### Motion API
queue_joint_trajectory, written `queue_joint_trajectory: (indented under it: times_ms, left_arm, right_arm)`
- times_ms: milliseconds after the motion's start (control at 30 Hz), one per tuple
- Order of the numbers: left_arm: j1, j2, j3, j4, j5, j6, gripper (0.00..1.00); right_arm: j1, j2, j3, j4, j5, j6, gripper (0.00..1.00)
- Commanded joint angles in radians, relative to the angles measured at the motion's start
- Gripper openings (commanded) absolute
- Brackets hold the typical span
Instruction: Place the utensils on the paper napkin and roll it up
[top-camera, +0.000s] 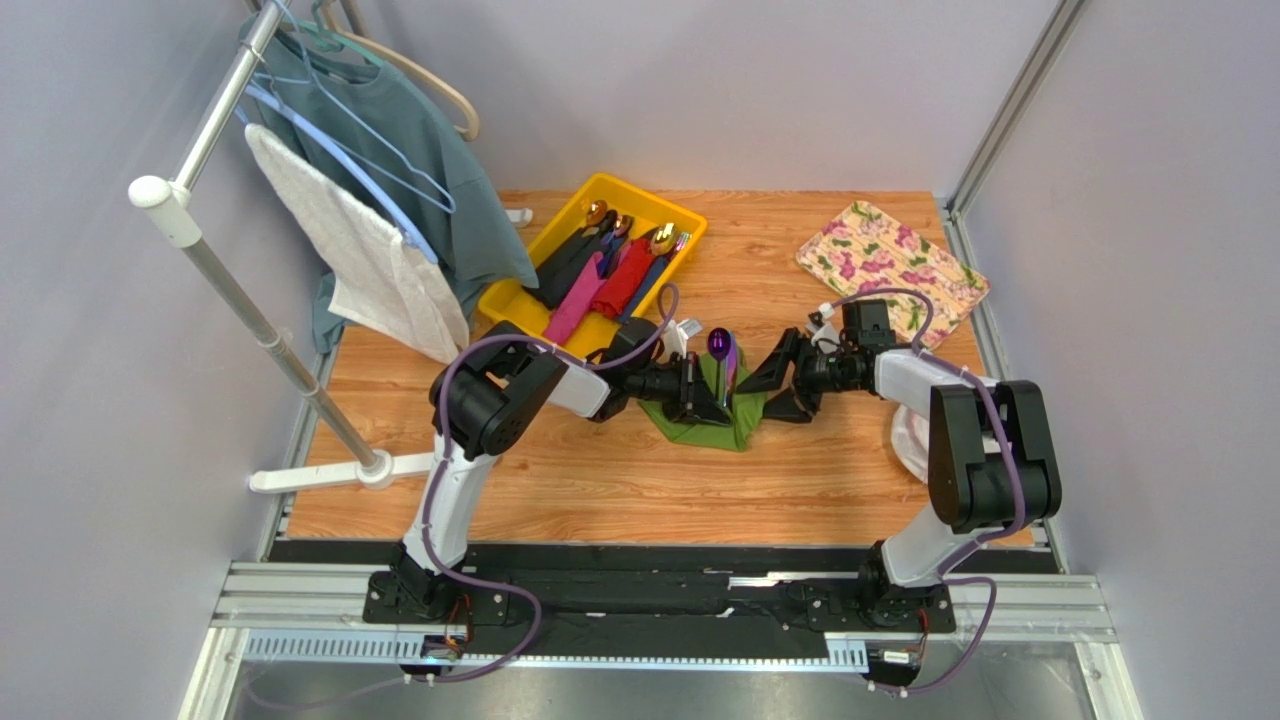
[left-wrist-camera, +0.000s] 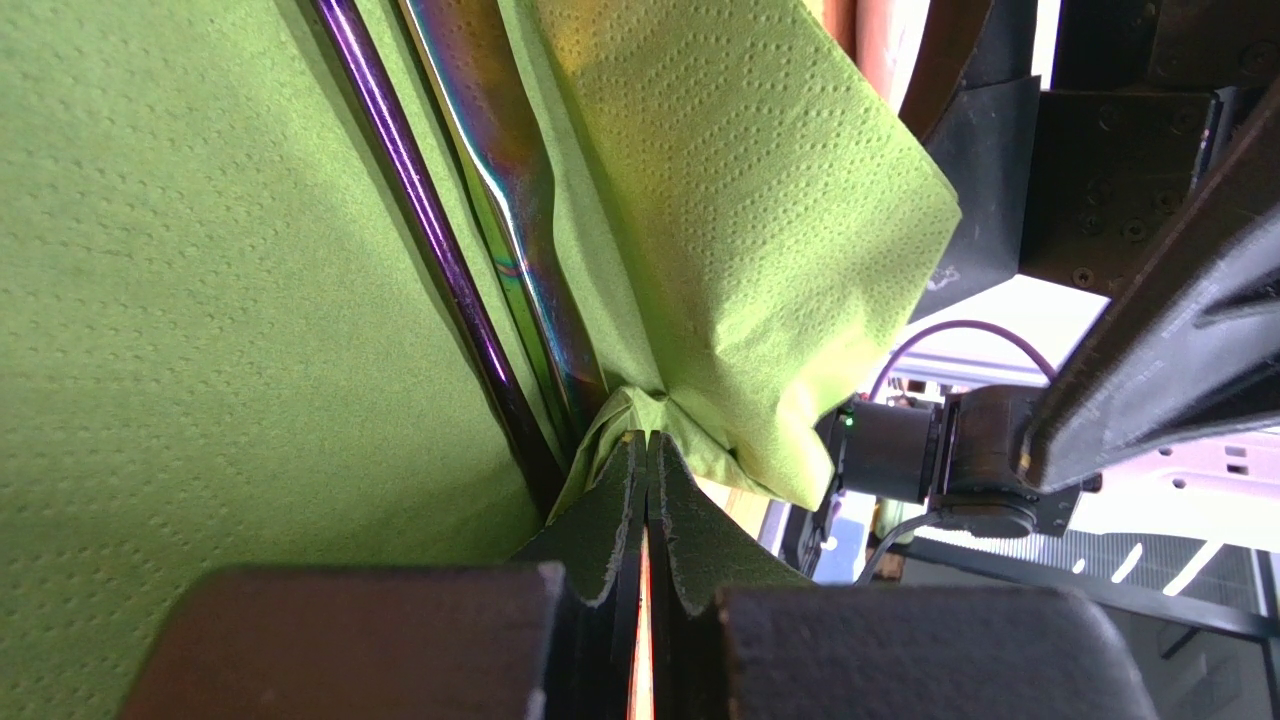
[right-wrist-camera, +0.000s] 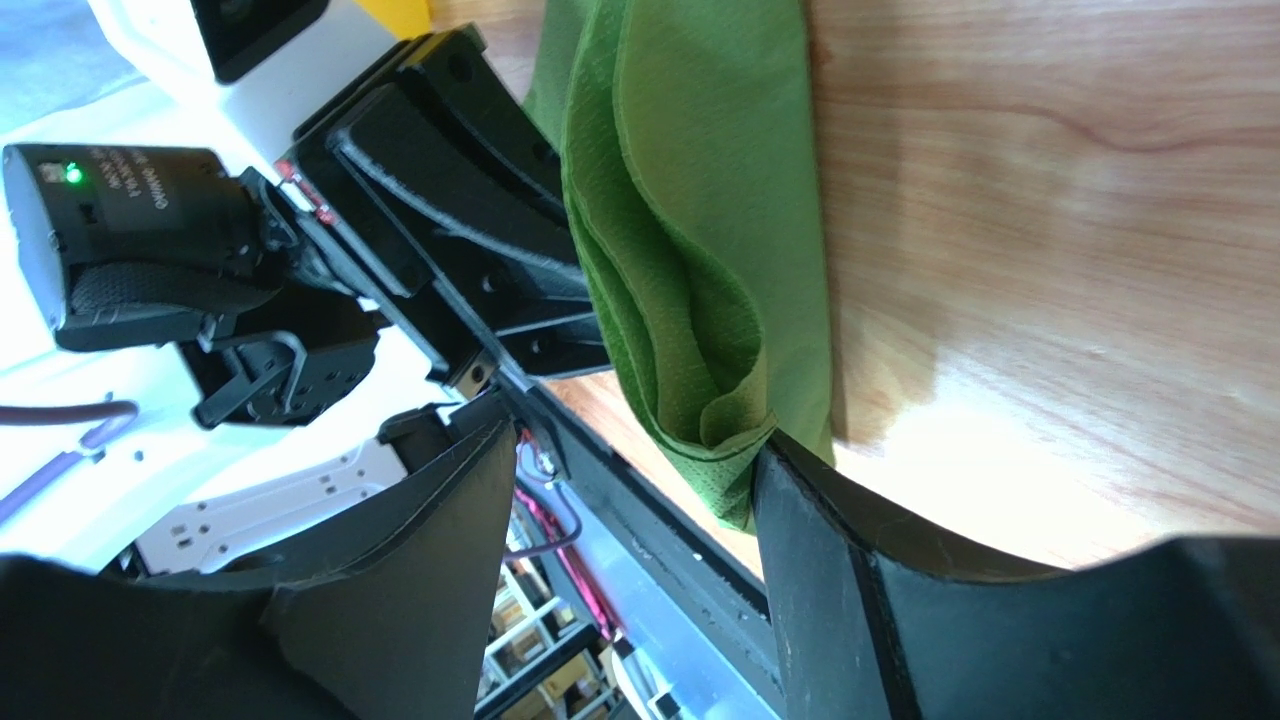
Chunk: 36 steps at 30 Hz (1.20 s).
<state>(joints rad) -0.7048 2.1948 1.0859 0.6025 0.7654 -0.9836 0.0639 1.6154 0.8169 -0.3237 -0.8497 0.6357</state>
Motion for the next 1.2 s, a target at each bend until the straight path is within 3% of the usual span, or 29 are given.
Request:
queue_joint_trajectory:
  times_ms: [0, 333, 567, 633, 767, 867, 967, 1167]
  left_arm:
    - [0.005, 0.019, 0.005, 0.000, -0.038, 0.023, 0.02]
    - [0.005, 0.022, 0.002, 0.005, -0.037, 0.022, 0.02]
    - [0.004, 0.017, -0.001, 0.000, -0.038, 0.028, 0.02]
    - [0.004, 0.016, -0.001, -0.003, -0.040, 0.029, 0.02]
    - [0.004, 0.016, -0.001, -0.007, -0.043, 0.031, 0.02]
    - [0.005, 0.017, 0.000, -0.007, -0.043, 0.031, 0.02]
    - [0.005, 0.016, -0.003, -0.009, -0.043, 0.036, 0.02]
    - [0.005, 0.014, -0.003, -0.013, -0.041, 0.036, 0.02]
  right_arm:
    - [-0.004, -0.005, -0.007, 0.032, -0.077, 0.013, 0.61]
    - [0.011, -0.005, 0.007, -0.087, 0.011, -0.094, 0.62]
    - [0.011, -0.037, 0.037, -0.086, 0.086, -0.108, 0.55]
    - [0.010, -0.054, 0.051, -0.089, 0.101, -0.117, 0.50]
    - [0.023, -0.080, 0.064, -0.093, 0.098, -0.119, 0.23]
    - [0.043, -0.063, 0.074, -0.107, 0.080, -0.122, 0.10]
    - [0.057, -0.032, 0.080, -0.103, 0.078, -0.111, 0.03]
    - [0.085, 0.020, 0.114, -0.069, 0.061, -0.061, 0.00]
